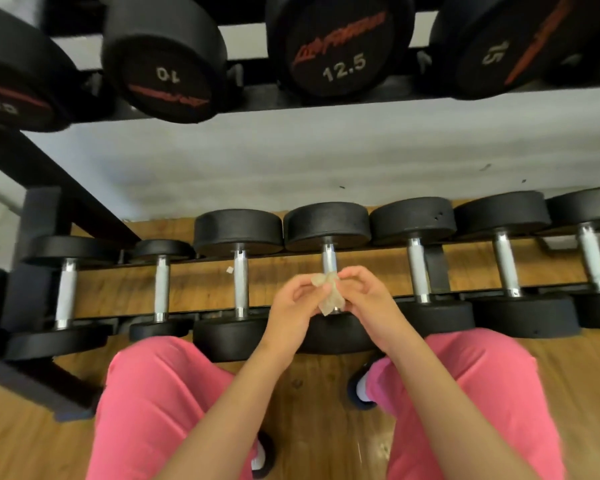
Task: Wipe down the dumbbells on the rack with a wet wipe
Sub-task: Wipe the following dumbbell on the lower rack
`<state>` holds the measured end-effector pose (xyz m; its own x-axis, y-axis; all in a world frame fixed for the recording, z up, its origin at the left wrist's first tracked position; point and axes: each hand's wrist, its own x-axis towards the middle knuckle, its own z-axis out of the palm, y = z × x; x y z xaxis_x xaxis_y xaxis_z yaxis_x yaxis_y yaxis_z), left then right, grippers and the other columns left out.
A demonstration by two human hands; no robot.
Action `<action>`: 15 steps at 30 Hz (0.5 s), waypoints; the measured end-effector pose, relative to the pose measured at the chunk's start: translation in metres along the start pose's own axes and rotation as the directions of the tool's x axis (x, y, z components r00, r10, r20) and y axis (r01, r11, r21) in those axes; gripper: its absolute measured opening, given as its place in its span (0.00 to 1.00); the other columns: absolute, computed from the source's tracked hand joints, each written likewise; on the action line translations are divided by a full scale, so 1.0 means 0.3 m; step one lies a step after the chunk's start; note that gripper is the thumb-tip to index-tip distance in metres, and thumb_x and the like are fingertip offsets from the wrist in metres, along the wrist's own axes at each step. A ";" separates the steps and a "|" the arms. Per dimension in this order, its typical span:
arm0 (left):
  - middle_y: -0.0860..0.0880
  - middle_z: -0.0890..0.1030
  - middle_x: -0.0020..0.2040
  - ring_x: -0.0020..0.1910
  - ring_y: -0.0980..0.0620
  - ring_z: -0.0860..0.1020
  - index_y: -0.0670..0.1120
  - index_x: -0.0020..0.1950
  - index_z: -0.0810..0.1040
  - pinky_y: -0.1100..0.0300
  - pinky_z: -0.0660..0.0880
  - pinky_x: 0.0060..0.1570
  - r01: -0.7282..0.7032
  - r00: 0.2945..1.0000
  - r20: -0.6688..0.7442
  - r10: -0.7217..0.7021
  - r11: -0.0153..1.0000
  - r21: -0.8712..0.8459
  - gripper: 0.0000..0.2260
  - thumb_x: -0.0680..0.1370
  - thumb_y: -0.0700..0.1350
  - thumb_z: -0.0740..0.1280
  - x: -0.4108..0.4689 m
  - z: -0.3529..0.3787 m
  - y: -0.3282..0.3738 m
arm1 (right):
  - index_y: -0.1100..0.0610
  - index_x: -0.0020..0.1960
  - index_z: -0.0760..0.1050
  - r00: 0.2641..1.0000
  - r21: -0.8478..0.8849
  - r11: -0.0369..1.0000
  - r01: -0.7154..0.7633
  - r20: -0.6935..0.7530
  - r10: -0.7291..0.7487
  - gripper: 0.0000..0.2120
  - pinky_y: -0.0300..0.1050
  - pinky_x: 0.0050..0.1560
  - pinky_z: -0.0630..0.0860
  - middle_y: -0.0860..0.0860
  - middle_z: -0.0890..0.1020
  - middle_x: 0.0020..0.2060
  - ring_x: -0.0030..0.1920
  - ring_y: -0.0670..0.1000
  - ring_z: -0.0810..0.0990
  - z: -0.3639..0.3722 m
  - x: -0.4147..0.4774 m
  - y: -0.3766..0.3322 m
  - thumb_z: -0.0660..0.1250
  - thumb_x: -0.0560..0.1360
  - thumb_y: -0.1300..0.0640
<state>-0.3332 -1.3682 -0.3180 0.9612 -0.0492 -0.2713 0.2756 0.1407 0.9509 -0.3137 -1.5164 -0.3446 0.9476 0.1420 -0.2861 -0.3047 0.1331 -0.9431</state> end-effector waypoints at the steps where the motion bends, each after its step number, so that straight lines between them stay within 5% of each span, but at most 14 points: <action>1: 0.45 0.84 0.50 0.49 0.52 0.83 0.40 0.56 0.80 0.63 0.79 0.48 -0.011 1.000 -0.023 0.012 1.000 0.006 0.07 0.79 0.39 0.66 -0.009 -0.003 0.000 | 0.56 0.52 0.75 1.000 0.004 1.000 0.010 0.002 -0.010 0.06 0.51 0.50 0.76 0.55 0.83 0.45 0.46 0.54 0.80 0.010 -0.009 -0.007 0.69 0.77 0.56; 5: 0.46 0.84 0.48 0.48 0.52 0.83 0.40 0.52 0.80 0.61 0.80 0.48 0.003 0.988 -0.155 0.001 1.000 0.029 0.05 0.79 0.38 0.67 -0.015 -0.027 -0.016 | 0.59 0.50 0.79 0.995 -0.066 0.995 0.075 -0.053 -0.079 0.03 0.38 0.47 0.78 0.56 0.83 0.47 0.47 0.50 0.81 0.037 -0.030 0.005 0.68 0.77 0.62; 10: 0.48 0.83 0.47 0.50 0.51 0.82 0.45 0.46 0.79 0.55 0.80 0.52 0.094 0.966 -0.254 -0.038 0.973 0.212 0.02 0.77 0.42 0.70 0.060 -0.108 -0.104 | 0.53 0.45 0.78 0.903 -0.546 0.837 0.026 -0.346 -0.254 0.05 0.41 0.52 0.71 0.45 0.79 0.42 0.50 0.48 0.77 -0.021 0.002 0.163 0.65 0.79 0.58; 15: 0.53 0.79 0.42 0.44 0.55 0.77 0.46 0.45 0.74 0.74 0.71 0.38 0.117 0.973 -0.232 0.000 0.864 0.489 0.04 0.79 0.41 0.67 0.173 -0.157 -0.190 | 0.57 0.54 0.79 0.872 -0.761 0.634 -0.137 -0.397 -0.288 0.11 0.46 0.61 0.65 0.50 0.81 0.50 0.57 0.52 0.74 -0.027 0.032 0.304 0.61 0.81 0.52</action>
<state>-0.2986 -1.3323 -0.3934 0.9370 0.1814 -0.2984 0.3460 -0.3677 0.8632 -0.3317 -1.5108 -0.4347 0.9516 -0.3039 -0.0450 -0.2502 -0.6817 -0.6875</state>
